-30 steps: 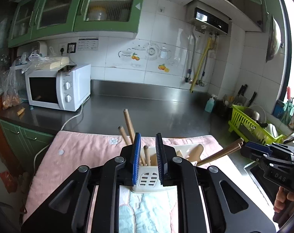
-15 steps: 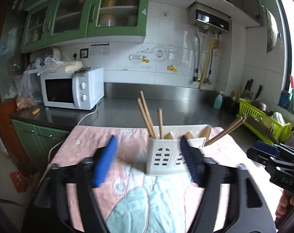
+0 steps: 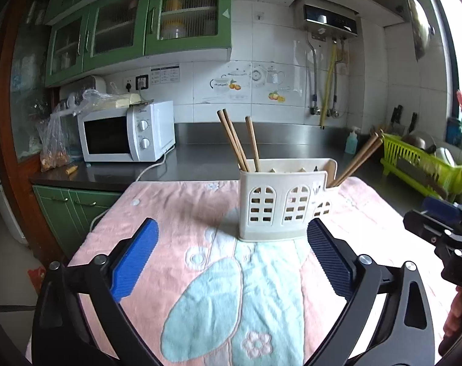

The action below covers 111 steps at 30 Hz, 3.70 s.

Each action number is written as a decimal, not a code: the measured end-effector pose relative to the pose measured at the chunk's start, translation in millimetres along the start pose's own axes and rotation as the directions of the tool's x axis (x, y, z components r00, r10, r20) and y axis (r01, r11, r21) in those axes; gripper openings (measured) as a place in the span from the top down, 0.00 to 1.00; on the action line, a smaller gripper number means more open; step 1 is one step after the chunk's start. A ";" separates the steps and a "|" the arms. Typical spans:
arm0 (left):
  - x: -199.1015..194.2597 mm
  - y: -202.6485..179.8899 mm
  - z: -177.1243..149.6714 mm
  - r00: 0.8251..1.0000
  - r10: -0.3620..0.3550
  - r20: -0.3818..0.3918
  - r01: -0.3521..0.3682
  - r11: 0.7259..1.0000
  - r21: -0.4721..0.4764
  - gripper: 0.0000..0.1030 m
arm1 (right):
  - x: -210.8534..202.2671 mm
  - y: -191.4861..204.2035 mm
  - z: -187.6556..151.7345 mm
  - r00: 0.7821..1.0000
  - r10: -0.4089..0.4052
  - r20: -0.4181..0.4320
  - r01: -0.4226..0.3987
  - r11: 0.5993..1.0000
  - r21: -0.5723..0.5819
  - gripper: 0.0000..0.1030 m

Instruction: Organize utensils

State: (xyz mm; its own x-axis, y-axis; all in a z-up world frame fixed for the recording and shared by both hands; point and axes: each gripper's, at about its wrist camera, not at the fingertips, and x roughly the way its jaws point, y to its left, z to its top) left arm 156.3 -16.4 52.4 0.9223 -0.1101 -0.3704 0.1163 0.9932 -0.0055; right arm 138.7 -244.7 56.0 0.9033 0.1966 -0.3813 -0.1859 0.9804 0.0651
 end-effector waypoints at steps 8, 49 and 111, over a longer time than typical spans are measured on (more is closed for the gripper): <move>-1.6 0.9 -23.8 1.000 0.000 0.001 0.000 0.999 -0.041 0.05 | 3.3 -5.3 -21.4 1.000 -0.014 0.020 0.013 0.999 0.029 0.25; 17.2 12.0 -44.6 0.998 0.045 -0.049 -0.048 0.998 -0.042 0.05 | 22.3 -13.6 -39.3 0.995 -0.075 -0.065 0.078 0.996 0.040 0.13; 17.2 9.6 -45.4 0.994 0.104 -0.044 -0.104 0.995 0.011 0.05 | 29.2 -15.3 -49.5 0.993 -0.080 -0.091 0.084 0.995 0.044 0.13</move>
State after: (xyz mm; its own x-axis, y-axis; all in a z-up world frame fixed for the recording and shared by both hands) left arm 156.5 -7.1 3.7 0.9122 -0.0042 -0.4097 0.0241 0.9988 0.0433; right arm 148.7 -254.6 -1.7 0.8762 0.1159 -0.4677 -0.0923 0.9930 0.0733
